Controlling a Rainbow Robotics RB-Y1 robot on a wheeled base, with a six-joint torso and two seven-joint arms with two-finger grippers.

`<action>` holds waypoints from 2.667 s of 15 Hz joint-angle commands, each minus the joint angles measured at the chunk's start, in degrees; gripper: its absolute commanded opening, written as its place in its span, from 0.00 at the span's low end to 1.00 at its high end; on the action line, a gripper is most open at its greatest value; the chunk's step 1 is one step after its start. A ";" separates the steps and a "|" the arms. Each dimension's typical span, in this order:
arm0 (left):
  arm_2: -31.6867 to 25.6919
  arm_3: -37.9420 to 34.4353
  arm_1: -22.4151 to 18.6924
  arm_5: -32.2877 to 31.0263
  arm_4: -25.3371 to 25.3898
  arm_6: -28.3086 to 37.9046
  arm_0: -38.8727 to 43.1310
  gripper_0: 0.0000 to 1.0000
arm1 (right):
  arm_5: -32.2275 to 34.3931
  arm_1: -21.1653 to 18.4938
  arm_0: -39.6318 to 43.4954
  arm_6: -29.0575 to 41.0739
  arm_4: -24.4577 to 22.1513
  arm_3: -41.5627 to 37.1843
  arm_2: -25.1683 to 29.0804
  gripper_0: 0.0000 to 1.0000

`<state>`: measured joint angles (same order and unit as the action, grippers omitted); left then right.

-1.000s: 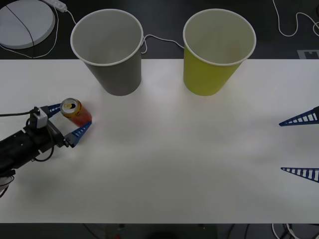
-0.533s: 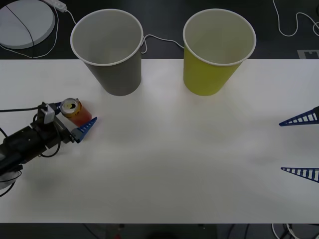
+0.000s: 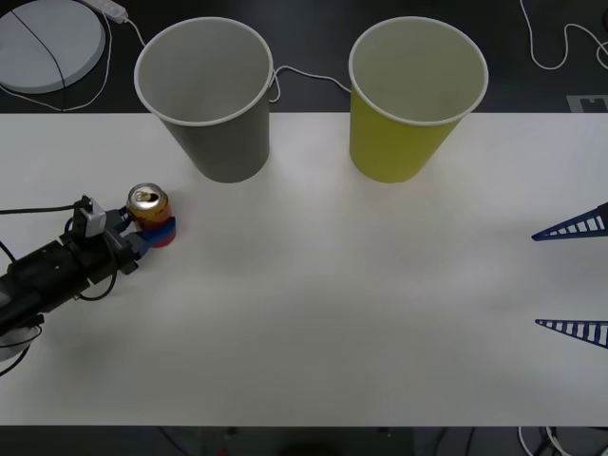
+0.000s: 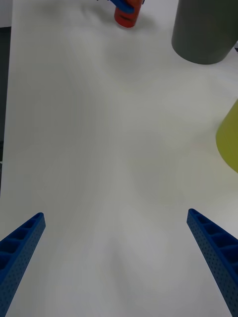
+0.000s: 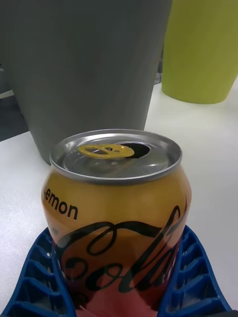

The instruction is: Put the can into the green bin and the plastic bottle into the gray bin

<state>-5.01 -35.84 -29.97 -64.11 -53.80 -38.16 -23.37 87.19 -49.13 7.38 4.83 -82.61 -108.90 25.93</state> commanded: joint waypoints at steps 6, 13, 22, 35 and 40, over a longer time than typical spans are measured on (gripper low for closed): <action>-0.09 -3.09 -4.05 -2.42 -5.87 7.48 0.16 0.00 | 0.00 0.00 0.00 0.00 0.00 0.00 0.00 1.00; -0.09 -12.85 -12.04 -7.78 -15.54 24.71 0.16 0.00 | 0.00 0.00 0.00 0.00 0.00 0.00 0.00 1.00; 0.09 -28.75 -22.06 -11.12 -24.60 45.01 0.16 0.00 | 0.00 0.00 0.00 0.00 0.00 0.00 0.00 1.00; 0.18 -63.03 -31.64 -17.54 -34.70 75.25 0.08 0.00 | 0.00 0.00 0.00 0.00 0.00 0.00 0.00 1.00; 4.48 -70.50 -36.39 -17.45 -33.30 87.29 -4.14 0.00 | 0.00 0.00 0.00 0.00 0.00 0.00 0.00 1.00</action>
<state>-1.43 -105.82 -65.63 -81.61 -87.58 47.72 -26.50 87.19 -49.13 7.38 4.83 -82.61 -108.90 25.93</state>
